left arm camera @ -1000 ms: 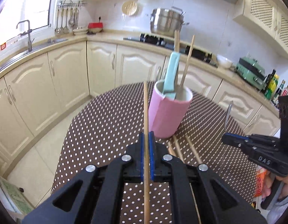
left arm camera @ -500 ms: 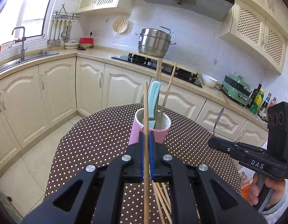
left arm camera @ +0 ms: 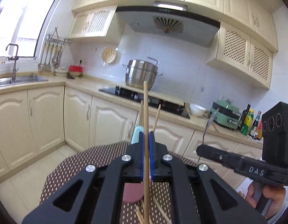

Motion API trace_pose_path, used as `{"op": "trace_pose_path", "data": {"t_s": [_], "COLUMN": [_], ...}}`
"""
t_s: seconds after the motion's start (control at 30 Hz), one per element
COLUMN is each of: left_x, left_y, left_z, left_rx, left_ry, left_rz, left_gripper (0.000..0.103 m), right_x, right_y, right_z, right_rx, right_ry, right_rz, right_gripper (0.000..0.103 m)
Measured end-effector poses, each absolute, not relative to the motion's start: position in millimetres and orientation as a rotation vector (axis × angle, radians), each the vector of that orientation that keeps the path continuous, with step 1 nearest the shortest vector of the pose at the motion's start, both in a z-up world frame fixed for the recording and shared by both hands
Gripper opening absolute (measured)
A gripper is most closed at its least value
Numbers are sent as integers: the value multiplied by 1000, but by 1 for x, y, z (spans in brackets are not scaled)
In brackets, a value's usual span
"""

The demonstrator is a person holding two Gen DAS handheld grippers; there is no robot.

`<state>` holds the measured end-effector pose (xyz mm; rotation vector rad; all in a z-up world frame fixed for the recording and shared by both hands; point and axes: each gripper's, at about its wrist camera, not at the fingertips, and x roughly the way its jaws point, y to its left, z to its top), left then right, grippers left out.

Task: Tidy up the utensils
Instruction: 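Carry the chopstick and metal spoon over the pink cup and lower them in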

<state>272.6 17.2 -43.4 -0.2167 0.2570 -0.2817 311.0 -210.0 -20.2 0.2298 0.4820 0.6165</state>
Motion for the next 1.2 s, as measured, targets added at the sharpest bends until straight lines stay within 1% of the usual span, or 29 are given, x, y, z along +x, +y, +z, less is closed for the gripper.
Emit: {"op": "trace_pose_path", "data": {"t_s": [0.27,0.53,0.7,0.87,1.2], "left_x": [305,338,356,365,352], "left_y": [9,6,0,0,8], "left_z": [-32,-32,-42,-55,-80], "left_rx": [-259,-267,-249,-236,-205], "left_ry": [86,-15,-22,16,119], "left_rz": [-279,-227,-208,-214,-242], "left_gripper": [5,5,5,5,5], "right_x": [337,363,378,386,379], "right_y": [-204,-201,-201,-197,-194], "right_z": [-10,-6,-16,-31,-52], "right_rx": [265,269,273,270,267], "right_ry": [421,365,375,412,451], "right_rz": [606,585,579,588,574], "right_gripper": [4,4,4,4,4]}}
